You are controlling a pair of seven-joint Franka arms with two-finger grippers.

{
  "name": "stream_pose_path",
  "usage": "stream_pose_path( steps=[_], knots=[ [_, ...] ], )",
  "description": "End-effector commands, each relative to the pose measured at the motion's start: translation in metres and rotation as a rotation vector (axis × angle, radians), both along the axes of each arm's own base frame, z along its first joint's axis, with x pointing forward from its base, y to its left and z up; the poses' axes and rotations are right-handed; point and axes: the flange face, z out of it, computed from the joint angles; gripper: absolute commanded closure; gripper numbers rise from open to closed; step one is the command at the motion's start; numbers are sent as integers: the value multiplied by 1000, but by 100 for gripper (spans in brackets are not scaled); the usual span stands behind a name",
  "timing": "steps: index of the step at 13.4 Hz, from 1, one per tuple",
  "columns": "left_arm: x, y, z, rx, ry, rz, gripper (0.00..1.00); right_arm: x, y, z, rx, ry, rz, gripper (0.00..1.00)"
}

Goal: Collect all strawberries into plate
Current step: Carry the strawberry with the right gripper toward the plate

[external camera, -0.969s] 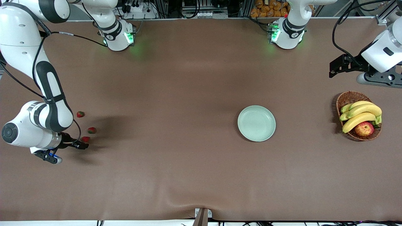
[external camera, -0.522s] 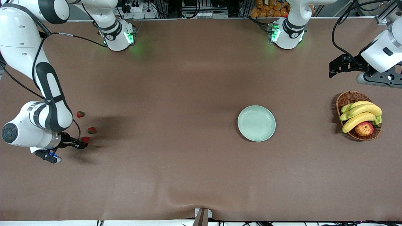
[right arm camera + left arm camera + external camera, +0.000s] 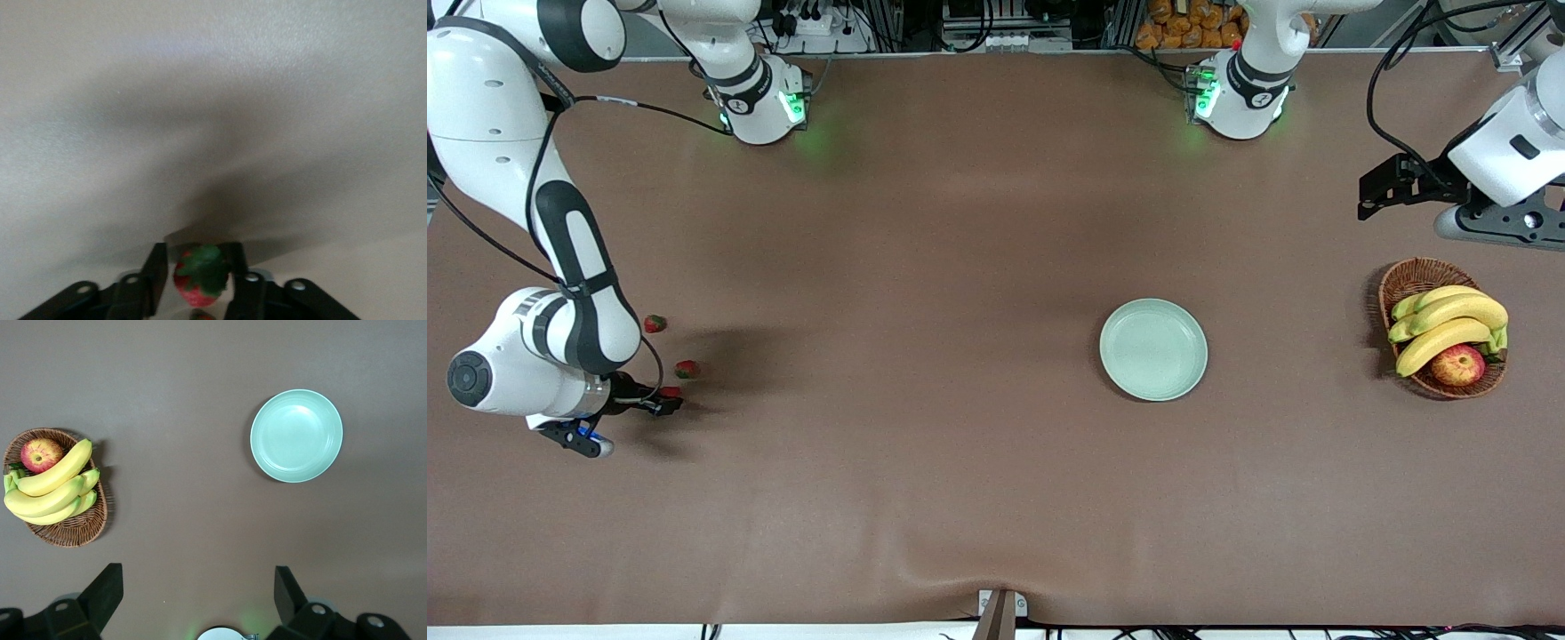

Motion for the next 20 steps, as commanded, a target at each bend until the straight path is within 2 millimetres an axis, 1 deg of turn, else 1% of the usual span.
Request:
stream_pose_path(
  steps=[1, 2, 3, 5, 6, 7, 8, 9, 10, 11, 12, 13, 14, 15, 17, 20],
  knots=[
    [0, -3, 4, -13, 6, 21, 0, -2, 1, 0, -7, 7, -5, 85],
    [0, -5, 4, -15, 7, 21, 0, 1, 1, 7, -9, -4, -1, 100],
    [0, -8, 4, -14, 8, 20, 0, 2, 0, 12, -5, 9, -3, 100],
    [0, -9, 2, -14, 10, 15, 0, 15, 11, 35, 5, 36, 14, 100],
    [1, -10, 1, -14, 13, 13, 0, 22, 15, 51, 9, 52, 3, 100],
    [1, -10, 0, -12, 16, 12, 0, 29, 23, 68, 9, 79, -17, 100],
    [1, -10, -1, -14, 17, 10, 0, 36, 41, 86, 8, 104, -20, 100],
    [2, -10, -2, -12, 19, 10, 0, 41, 61, 101, 6, 121, -23, 100],
    [1, -11, -3, -13, 20, 7, 0, 44, 88, 111, 1, 128, -31, 100],
    [1, -12, -3, -13, 20, 7, 0, 46, 110, 116, -4, 127, -66, 100],
    [1, -13, -3, -13, 20, 7, 0, 46, 132, 115, -14, 139, -121, 100],
    [1, -16, -3, -13, 22, 3, 0, 46, 160, 116, -19, 138, -156, 100],
    [1, -16, -3, -13, 22, 3, 0, 44, 193, 114, -13, 143, -174, 100],
    [1, -16, -3, -13, 20, 4, 0, 44, 222, 114, 8, 129, -218, 100],
    [1, -17, -3, -13, 22, 3, 0, 44, 265, 118, 60, 111, -306, 100],
    [1, -17, -3, -12, 22, 4, 0, 33, 343, 119, 117, 93, -381, 100]
  ],
)
